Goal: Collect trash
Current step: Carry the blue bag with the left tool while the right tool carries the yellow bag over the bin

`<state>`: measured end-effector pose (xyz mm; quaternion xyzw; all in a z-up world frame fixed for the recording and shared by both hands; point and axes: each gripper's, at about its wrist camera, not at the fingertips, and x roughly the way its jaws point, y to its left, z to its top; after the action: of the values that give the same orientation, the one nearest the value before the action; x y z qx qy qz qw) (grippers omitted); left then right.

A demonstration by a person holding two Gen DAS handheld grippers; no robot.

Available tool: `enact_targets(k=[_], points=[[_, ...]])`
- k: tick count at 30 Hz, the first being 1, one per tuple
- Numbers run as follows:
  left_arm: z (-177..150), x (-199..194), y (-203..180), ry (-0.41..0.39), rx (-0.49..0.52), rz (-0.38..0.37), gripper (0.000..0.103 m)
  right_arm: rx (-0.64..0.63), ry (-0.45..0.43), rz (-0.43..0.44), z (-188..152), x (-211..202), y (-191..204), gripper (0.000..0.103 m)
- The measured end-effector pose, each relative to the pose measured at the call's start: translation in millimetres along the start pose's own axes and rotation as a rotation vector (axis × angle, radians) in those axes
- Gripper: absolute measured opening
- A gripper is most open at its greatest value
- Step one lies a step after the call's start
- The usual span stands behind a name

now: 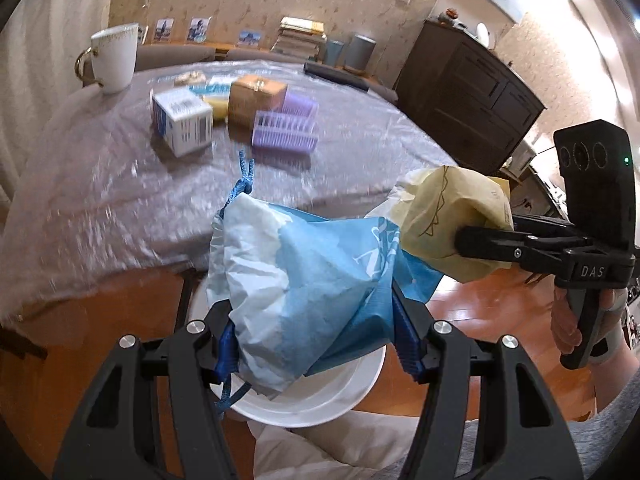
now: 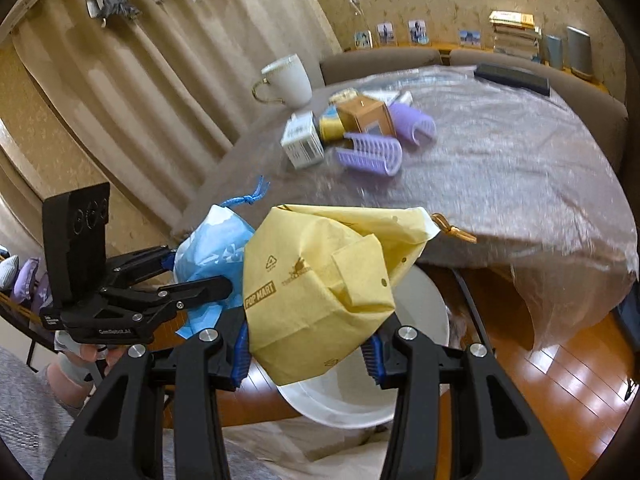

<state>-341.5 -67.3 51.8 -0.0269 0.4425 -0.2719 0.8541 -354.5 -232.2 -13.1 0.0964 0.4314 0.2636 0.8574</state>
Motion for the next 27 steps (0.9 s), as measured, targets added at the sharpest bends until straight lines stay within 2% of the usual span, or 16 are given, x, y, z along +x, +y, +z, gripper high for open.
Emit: enact_targets(k=[11, 27], points=[[-20.7, 32.1, -8.2, 0.053, -0.05, 0.088, 0.062, -0.035, 0.097, -0.01, -15.0, 29.9, -16.0, 0.044], [-46.5, 82.3, 13.3, 0.167, -0.097, 0.142, 0.062, -0.049, 0.21, -0.067, -35.6, 87.1, -30.2, 0.044]])
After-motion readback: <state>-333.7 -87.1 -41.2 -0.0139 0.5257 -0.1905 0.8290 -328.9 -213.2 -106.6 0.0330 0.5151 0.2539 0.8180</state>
